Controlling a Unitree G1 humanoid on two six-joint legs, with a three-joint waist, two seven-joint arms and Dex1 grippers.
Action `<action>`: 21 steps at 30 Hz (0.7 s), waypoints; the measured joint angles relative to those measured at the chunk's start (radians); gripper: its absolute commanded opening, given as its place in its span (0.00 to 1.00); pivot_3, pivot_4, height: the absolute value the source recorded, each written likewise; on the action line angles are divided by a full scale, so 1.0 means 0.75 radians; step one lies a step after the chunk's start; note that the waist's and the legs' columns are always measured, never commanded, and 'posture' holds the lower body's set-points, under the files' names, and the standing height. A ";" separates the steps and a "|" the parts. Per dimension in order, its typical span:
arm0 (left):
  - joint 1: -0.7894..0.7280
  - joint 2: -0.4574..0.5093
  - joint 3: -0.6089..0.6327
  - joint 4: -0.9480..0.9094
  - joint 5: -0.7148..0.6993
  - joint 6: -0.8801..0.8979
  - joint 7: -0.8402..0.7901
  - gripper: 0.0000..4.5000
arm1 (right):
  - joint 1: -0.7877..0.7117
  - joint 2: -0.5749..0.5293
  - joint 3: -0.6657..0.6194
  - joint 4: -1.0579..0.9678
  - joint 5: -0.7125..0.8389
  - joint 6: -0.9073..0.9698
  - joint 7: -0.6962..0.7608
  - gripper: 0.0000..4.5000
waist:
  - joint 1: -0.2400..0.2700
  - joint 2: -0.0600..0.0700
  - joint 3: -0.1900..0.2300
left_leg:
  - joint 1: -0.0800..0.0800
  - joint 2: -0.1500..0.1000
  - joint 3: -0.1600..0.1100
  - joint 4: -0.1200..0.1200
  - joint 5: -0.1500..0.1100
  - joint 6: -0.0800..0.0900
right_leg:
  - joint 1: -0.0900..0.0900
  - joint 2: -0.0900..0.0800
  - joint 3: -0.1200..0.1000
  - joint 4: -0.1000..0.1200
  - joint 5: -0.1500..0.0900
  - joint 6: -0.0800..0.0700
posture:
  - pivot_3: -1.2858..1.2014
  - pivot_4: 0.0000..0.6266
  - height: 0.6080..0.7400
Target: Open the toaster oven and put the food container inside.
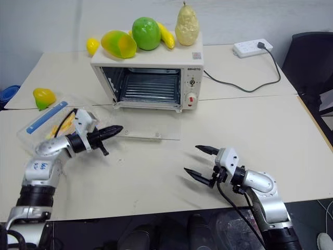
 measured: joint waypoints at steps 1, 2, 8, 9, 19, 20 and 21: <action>0.011 -0.011 0.008 -0.012 0.007 -0.004 0.031 0.01 | -0.009 0.007 -0.002 0.000 0.006 0.000 0.000 1.00 | 0.004 0.000 0.000 | 0.000 0.000 0.001 0.000 0.000 0.000 | 0.000 0.000 0.000 0.000 0.000 0.000 | 0.52 0.24 1.00; 0.025 -0.028 0.022 -0.021 0.007 -0.010 0.057 0.01 | -0.019 0.015 -0.002 0.001 0.012 -0.001 0.000 1.00 | 0.006 0.000 0.000 | 0.000 0.000 0.001 0.000 0.000 0.000 | 0.000 0.000 0.000 0.000 0.000 0.000 | 0.52 0.24 1.00; 0.218 -0.173 0.180 -0.200 -0.183 -0.028 0.101 0.13 | -0.120 0.066 -0.002 0.010 0.107 0.033 0.024 1.00 | 0.015 0.000 0.000 | -0.001 0.001 0.001 0.000 0.000 0.000 | 0.000 0.000 0.000 -0.001 0.000 0.000 | 0.52 0.24 1.00; 0.275 -0.175 0.226 -0.279 -0.241 -0.005 0.108 0.19 | -0.131 0.071 0.001 0.019 0.129 0.041 0.040 1.00 | 0.018 0.000 0.000 | -0.001 0.001 0.000 0.000 -0.001 0.000 | 0.000 0.000 0.001 -0.002 0.000 0.000 | 0.52 0.24 1.00; 0.942 -0.172 1.026 -0.627 -0.691 0.305 0.477 0.86 | -0.243 0.202 0.049 0.069 0.154 -0.080 0.119 1.00 | 0.025 0.000 0.000 | 0.001 0.002 -0.001 0.002 -0.003 0.002 | 0.004 0.000 0.003 -0.004 0.000 -0.001 | 0.52 0.24 1.00; 0.964 -0.188 1.086 -0.603 -0.720 0.328 0.533 0.92 | -0.243 0.214 0.072 0.057 0.154 -0.080 0.123 1.00 | 0.030 0.000 0.000 | 0.002 0.002 -0.001 0.002 -0.003 0.002 | 0.007 0.000 0.002 -0.006 0.000 -0.001 | 0.52 0.24 1.00; 0.972 -0.196 1.134 -0.568 -0.746 0.349 0.577 1.00 | -0.244 0.219 0.094 0.045 0.152 -0.084 0.129 1.00 | 0.033 0.000 0.000 | 0.004 0.001 -0.001 0.001 -0.003 0.003 | 0.009 0.000 0.002 -0.007 0.000 -0.001 | 0.52 0.24 1.00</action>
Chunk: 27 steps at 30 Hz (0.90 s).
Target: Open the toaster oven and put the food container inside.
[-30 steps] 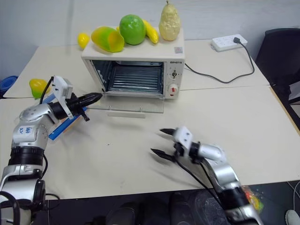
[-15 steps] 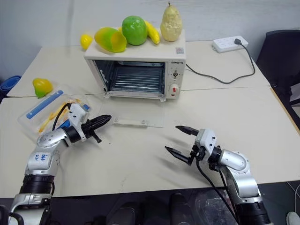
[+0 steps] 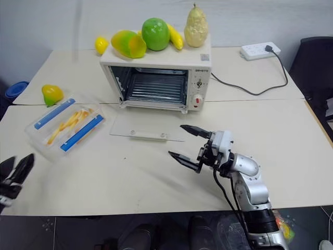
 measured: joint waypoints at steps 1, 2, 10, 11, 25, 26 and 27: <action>0.009 -0.001 0.043 0.036 -0.035 0.031 0.047 1.00 | -0.001 0.005 0.017 -0.006 -0.006 -0.007 0.008 1.00 | 0.000 0.000 0.000 | 0.004 0.000 -0.001 -0.001 -0.001 0.000 | 0.006 0.000 -0.001 -0.002 0.000 0.000 | 0.52 0.24 1.00; 0.007 0.000 0.080 0.061 -0.080 0.068 0.096 1.00 | -0.003 0.008 0.026 -0.007 -0.012 -0.014 0.013 1.00 | 0.003 0.000 0.000 | 0.009 0.001 -0.003 -0.002 -0.001 0.000 | 0.012 0.000 -0.003 -0.005 0.000 0.000 | 0.52 0.24 1.00; -0.313 0.379 0.037 0.219 -0.293 0.506 0.382 1.00 | -0.094 -0.005 0.034 0.011 -0.044 -0.073 0.046 1.00 | 0.023 -0.002 -0.001 | 0.013 0.000 -0.006 -0.002 -0.004 -0.001 | 0.016 0.001 -0.004 -0.005 0.000 0.000 | 0.52 0.24 1.00; -0.374 0.413 0.028 0.253 -0.314 0.548 0.420 1.00 | -0.096 -0.012 0.033 0.014 -0.048 -0.074 0.046 1.00 | 0.019 -0.002 -0.001 | 0.013 0.000 -0.006 -0.002 -0.005 -0.001 | 0.016 0.001 -0.004 -0.004 0.000 0.000 | 0.52 0.24 1.00; -0.979 0.556 -0.309 0.774 -0.167 1.011 0.735 0.66 | 0.002 -0.030 0.014 -0.025 -0.093 -0.062 -0.056 1.00 | -0.045 -0.002 -0.001 | 0.012 0.001 -0.001 -0.005 -0.006 -0.002 | 0.005 0.006 -0.003 0.005 0.000 0.000 | 0.52 0.24 1.00; -0.997 0.555 -0.309 0.787 -0.146 1.019 0.734 0.59 | 0.009 -0.031 0.012 -0.032 -0.098 -0.062 -0.067 1.00 | -0.043 -0.002 -0.001 | 0.012 0.001 -0.001 -0.004 -0.006 -0.002 | 0.005 0.006 -0.003 0.006 0.000 0.000 | 0.52 0.24 1.00; -1.022 0.555 -0.308 0.812 -0.137 1.023 0.734 0.52 | 0.016 -0.032 0.011 -0.038 -0.103 -0.063 -0.073 1.00 | -0.041 -0.002 -0.001 | 0.012 0.001 -0.001 -0.004 -0.006 -0.003 | 0.005 0.006 -0.003 0.006 0.000 0.000 | 0.52 0.24 1.00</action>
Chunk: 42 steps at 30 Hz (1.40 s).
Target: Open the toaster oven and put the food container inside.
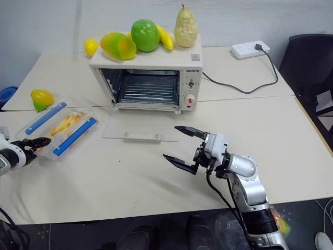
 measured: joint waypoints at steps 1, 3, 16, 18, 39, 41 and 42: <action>-0.017 0.000 0.006 0.017 0.010 0.002 -0.001 0.45 | 0.004 0.000 0.000 -0.002 -0.002 -0.001 -0.004 1.00 | 0.001 0.000 0.000 | 0.000 0.000 0.000 0.000 0.000 0.000 | 0.000 0.000 0.000 0.000 0.000 0.000 | 0.52 0.24 1.00; -0.040 0.002 0.008 0.038 0.044 -0.001 -0.025 0.31 | 0.015 -0.002 -0.003 -0.003 -0.004 -0.002 -0.011 1.00 | 0.001 0.000 0.000 | 0.000 -0.001 0.000 0.000 0.000 0.000 | 0.001 -0.001 0.000 0.000 0.000 0.000 | 0.52 0.24 1.00; -0.192 0.282 -0.189 0.179 0.254 -0.043 -0.448 0.02 | 0.077 -0.053 -0.029 -0.001 -0.002 0.005 -0.030 1.00 | 0.001 -0.004 0.000 | -0.003 -0.001 0.001 0.000 0.000 0.000 | -0.003 -0.002 0.001 0.001 0.000 0.000 | 0.52 0.24 1.00; -0.273 0.301 -0.294 0.146 0.271 -0.017 -0.528 0.02 | 0.088 -0.060 -0.038 0.000 -0.002 0.006 -0.033 1.00 | 0.013 -0.004 0.000 | -0.003 -0.002 0.000 0.001 0.000 0.000 | -0.003 -0.003 0.001 0.000 0.000 0.000 | 0.52 0.24 1.00; -0.801 -0.237 -0.848 0.099 0.566 0.035 -0.709 0.28 | 0.270 -0.076 -0.068 -0.152 -0.017 0.058 -0.217 1.00 | 0.001 -0.005 0.000 | -0.005 -0.002 0.003 0.003 -0.001 -0.001 | -0.014 0.002 0.002 0.009 0.000 0.000 | 0.52 0.24 1.00; -0.815 -0.288 -0.768 0.132 0.559 0.005 -0.716 0.40 | 0.289 -0.076 -0.069 -0.172 -0.018 0.064 -0.239 1.00 | 0.006 -0.005 0.000 | -0.005 -0.002 0.003 0.004 -0.001 -0.001 | -0.014 0.002 0.002 0.009 0.000 0.000 | 0.52 0.24 1.00; -0.824 -0.308 -0.723 0.150 0.548 -0.013 -0.725 0.40 | 0.291 -0.076 -0.069 -0.178 -0.018 0.068 -0.249 1.00 | 0.009 -0.005 0.000 | -0.006 -0.003 0.003 0.005 -0.001 -0.001 | -0.014 0.001 0.002 0.009 0.000 0.000 | 0.52 0.24 1.00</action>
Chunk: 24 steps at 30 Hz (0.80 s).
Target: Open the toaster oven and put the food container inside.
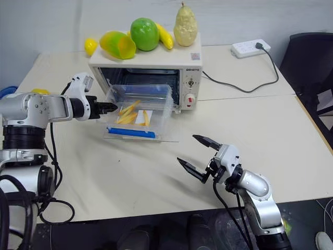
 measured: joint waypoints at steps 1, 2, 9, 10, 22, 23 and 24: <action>-0.010 -0.009 0.041 0.016 -0.012 -0.017 -0.010 0.40 | 0.002 0.000 0.000 -0.009 0.000 0.006 -0.007 1.00 | 0.003 0.000 0.000 | 0.000 0.000 0.000 0.000 0.000 0.000 | 0.000 0.000 0.000 0.000 0.000 0.000 | 0.52 0.24 1.00; -0.016 -0.009 0.081 0.023 -0.027 -0.024 -0.023 0.40 | 0.004 -0.001 0.000 -0.020 0.001 0.016 -0.013 1.00 | 0.003 0.000 0.000 | 0.000 0.000 0.000 0.000 0.000 0.000 | 0.000 0.000 0.000 0.000 0.000 0.000 | 0.52 0.24 1.00; 0.155 0.250 0.114 -0.051 -0.072 -0.156 -0.401 0.40 | -0.004 -0.050 0.007 -0.091 0.033 0.143 -0.017 1.00 | -0.019 0.001 0.000 | 0.004 0.001 -0.001 -0.004 -0.001 -0.002 | -0.001 0.003 0.003 0.001 0.000 0.000 | 0.52 0.24 1.00; 0.266 0.315 0.095 -0.085 -0.043 -0.290 -0.531 0.37 | -0.027 -0.065 0.017 -0.114 0.052 0.200 -0.017 0.96 | -0.022 0.002 0.001 | 0.005 0.002 -0.001 -0.004 -0.002 -0.003 | -0.001 0.005 0.005 0.001 0.000 -0.001 | 0.52 0.24 1.00; 0.771 0.154 -0.088 -0.348 0.176 -1.160 -0.990 0.00 | -0.467 0.007 0.295 0.011 -0.106 0.559 -0.119 0.11 | 0.061 0.002 0.001 | -0.002 0.001 -0.011 0.005 -0.002 -0.002 | 0.001 0.005 0.005 -0.010 0.005 -0.006 | 0.52 0.24 1.00; 0.765 0.111 -0.111 -0.352 0.187 -1.178 -0.965 0.00 | -0.502 0.024 0.311 0.050 -0.127 0.571 -0.127 0.04 | 0.058 0.002 0.001 | -0.002 0.001 -0.009 0.004 -0.002 -0.002 | 0.000 0.006 0.003 -0.009 0.005 -0.006 | 0.52 0.24 1.00; 0.757 0.066 -0.129 -0.350 0.210 -1.202 -0.933 0.00 | -0.537 0.043 0.323 0.098 -0.152 0.571 -0.136 0.01 | 0.053 0.002 0.001 | -0.002 0.002 -0.008 0.004 -0.002 -0.002 | -0.001 0.007 0.000 -0.008 0.005 -0.006 | 0.52 0.24 1.00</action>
